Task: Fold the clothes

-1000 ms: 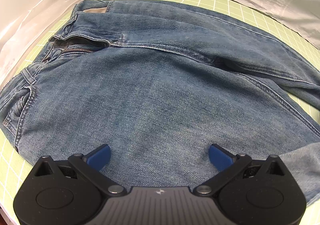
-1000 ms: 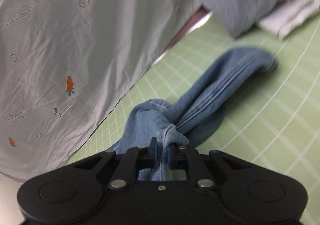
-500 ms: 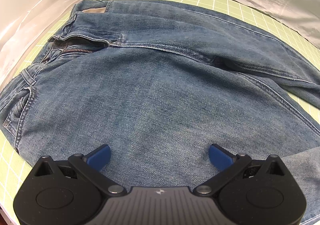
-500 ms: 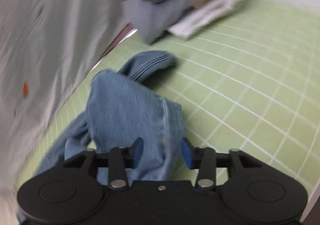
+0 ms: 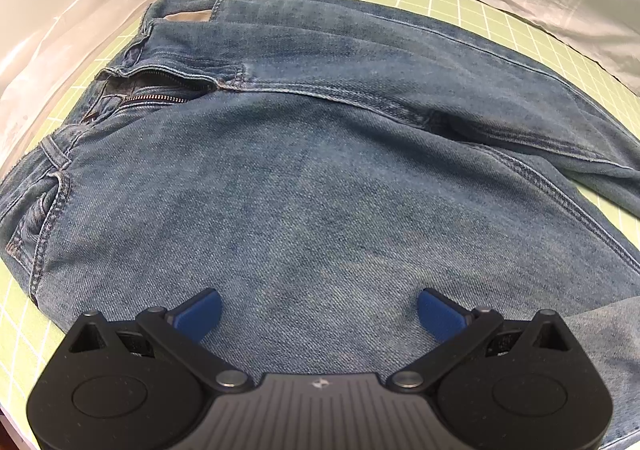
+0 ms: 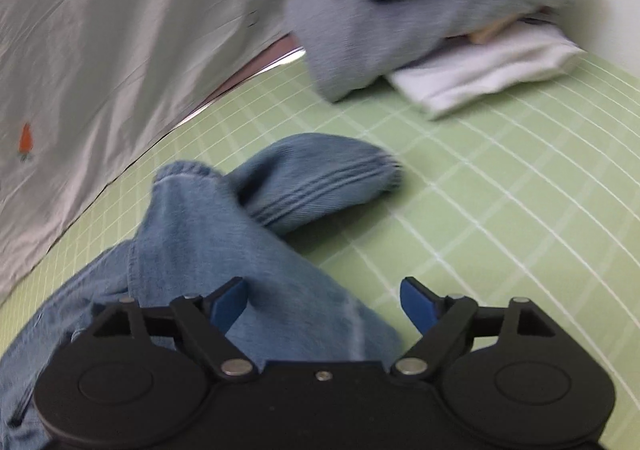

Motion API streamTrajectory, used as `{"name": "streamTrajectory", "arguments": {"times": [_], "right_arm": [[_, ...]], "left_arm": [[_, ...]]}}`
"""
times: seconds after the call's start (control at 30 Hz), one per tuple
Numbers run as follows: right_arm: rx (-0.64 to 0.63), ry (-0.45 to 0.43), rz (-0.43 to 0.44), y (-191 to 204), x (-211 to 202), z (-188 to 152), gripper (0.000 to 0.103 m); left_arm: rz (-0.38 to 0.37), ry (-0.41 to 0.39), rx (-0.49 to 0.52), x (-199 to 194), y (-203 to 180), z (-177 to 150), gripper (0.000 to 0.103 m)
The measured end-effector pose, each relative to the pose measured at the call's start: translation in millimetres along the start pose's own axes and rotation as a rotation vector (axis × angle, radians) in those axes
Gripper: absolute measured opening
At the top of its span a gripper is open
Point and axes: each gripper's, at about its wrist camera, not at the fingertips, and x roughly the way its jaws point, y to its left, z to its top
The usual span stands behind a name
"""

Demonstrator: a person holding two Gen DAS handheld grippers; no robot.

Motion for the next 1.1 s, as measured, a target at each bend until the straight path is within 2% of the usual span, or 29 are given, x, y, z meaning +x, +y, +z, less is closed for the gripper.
{"name": "streamTrajectory", "arguments": {"times": [0.13,0.17,0.2,0.23,0.3,0.33,0.4,0.5,0.6,0.73,0.83,0.97,1.03,1.07,1.1], "right_arm": [[-0.126,0.053,-0.004,20.2,12.0,-3.1,0.085],[-0.164,0.061,-0.01,23.4,12.9,-5.4,0.081],[-0.202,0.068,-0.017,25.4,12.5,-8.1,0.071],[-0.237,0.073,-0.021,26.1,11.3,-10.5,0.065],[-0.309,0.07,-0.012,23.8,5.3,-14.9,0.042],[-0.327,0.066,-0.004,21.1,1.6,-16.2,0.037],[-0.348,0.057,-0.011,15.5,-6.7,-18.6,0.02],[-0.388,0.029,-0.112,7.0,-21.5,-25.3,0.017],[-0.391,0.009,-0.213,-10.4,-42.3,-31.9,0.016],[-0.351,0.044,-0.263,-32.8,-63.1,-47.3,0.016],[-0.272,0.085,-0.302,-43.8,-67.7,-61.2,0.019],[-0.172,0.063,-0.338,-55.7,-67.9,-64.0,0.047],[-0.143,0.055,-0.346,-59.2,-66.1,-62.4,0.052],[-0.138,0.061,-0.34,-60.0,-63.5,-60.8,0.058],[-0.134,0.068,-0.335,-60.9,-60.9,-59.3,0.058]], "left_arm": [[0.002,-0.001,-0.005,0.4,-1.4,0.2,0.103],[0.002,-0.001,-0.006,0.6,-1.9,0.5,0.103],[0.003,-0.002,-0.007,0.8,-2.8,0.7,0.103],[0.004,-0.002,-0.008,1.0,-3.5,0.7,0.103],[0.004,-0.003,-0.009,1.3,-4.4,1.1,0.103],[0.004,-0.003,-0.009,1.4,-4.7,1.2,0.103],[0.006,-0.003,-0.011,1.2,-6.5,1.0,0.103],[0.006,-0.001,-0.011,1.2,-7.8,1.5,0.103],[0.005,-0.002,-0.009,1.3,-8.1,1.6,0.103],[0.005,-0.006,-0.007,2.0,-7.9,1.6,0.103],[0.005,-0.006,-0.005,1.9,-8.3,1.2,0.103],[0.004,-0.007,-0.003,1.8,-8.8,0.6,0.103],[0.004,-0.008,-0.002,2.1,-8.9,0.1,0.103],[0.004,-0.008,-0.002,2.3,-8.9,-0.1,0.103],[0.004,-0.007,-0.002,2.3,-8.6,-0.1,0.103]]}}
